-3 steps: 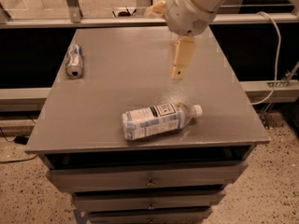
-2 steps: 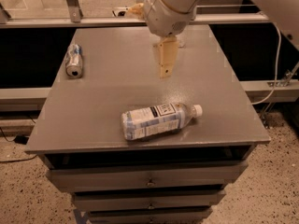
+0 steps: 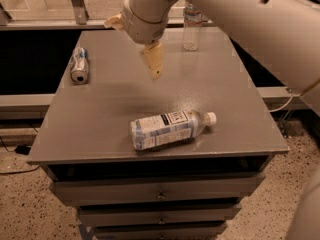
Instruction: Pick redbull can
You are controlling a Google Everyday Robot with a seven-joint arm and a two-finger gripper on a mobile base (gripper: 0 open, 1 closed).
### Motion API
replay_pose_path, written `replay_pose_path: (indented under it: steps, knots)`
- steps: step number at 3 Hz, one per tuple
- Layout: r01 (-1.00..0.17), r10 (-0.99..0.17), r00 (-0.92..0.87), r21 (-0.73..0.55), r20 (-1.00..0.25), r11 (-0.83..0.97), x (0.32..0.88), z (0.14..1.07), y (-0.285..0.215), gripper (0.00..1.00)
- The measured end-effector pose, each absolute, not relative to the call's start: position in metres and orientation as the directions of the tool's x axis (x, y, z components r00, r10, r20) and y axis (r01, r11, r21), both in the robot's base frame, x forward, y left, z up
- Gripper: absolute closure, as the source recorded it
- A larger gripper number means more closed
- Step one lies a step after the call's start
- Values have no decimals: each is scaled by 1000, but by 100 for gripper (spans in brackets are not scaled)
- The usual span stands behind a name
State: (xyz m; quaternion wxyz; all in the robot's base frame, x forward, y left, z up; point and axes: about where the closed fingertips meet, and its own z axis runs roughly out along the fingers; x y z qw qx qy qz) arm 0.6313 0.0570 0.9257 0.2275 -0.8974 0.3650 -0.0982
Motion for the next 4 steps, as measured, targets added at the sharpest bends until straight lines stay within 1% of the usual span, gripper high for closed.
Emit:
replay_pose_path:
  steps: [1,2,4]
  knots:
    - [-517,-616,784,-471,74,-715,660,911,88,0]
    - [-446,-542,834,-452,104,-772,686,901,120,0]
    - [-321,-408,898,-393,163,-862,716,883,171,0]
